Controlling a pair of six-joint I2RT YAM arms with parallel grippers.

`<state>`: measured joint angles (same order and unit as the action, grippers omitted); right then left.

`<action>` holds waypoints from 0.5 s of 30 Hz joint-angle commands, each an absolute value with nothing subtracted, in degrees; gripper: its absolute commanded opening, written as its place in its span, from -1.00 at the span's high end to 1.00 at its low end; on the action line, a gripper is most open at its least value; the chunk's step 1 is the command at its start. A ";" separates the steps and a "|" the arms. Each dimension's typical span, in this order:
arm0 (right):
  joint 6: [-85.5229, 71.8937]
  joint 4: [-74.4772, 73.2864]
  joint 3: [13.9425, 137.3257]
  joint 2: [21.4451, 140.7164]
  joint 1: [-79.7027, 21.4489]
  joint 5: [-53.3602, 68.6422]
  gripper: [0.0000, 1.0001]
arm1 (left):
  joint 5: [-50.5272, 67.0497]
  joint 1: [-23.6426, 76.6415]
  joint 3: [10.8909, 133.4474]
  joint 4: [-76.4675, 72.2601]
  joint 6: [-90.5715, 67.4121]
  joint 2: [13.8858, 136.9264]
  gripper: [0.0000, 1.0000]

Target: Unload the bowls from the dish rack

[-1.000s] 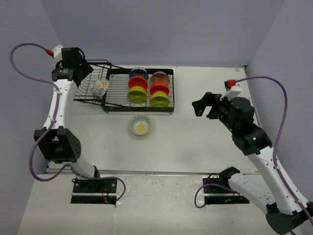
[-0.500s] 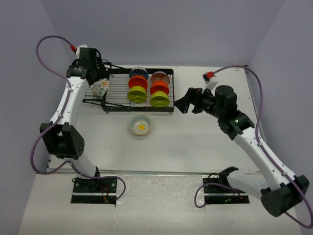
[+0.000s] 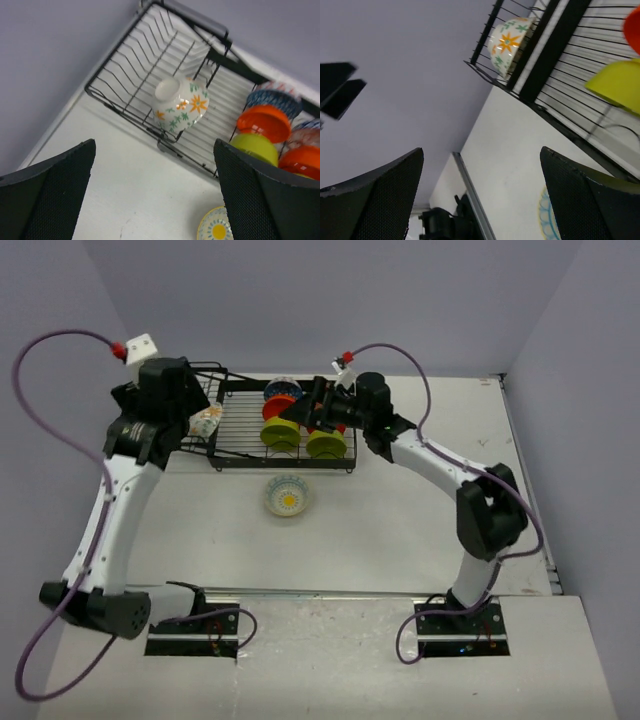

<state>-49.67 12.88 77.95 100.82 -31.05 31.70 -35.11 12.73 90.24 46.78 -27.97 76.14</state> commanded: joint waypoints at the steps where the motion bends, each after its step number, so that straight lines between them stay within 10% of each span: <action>1: -58.24 18.89 90.24 110.01 -37.25 29.01 -0.98 | -39.90 12.30 87.55 40.70 -29.80 65.32 -1.00; 15: -64.07 14.69 121.44 137.28 -40.96 16.70 -0.77 | -30.15 13.44 68.82 23.55 -24.26 44.47 -1.00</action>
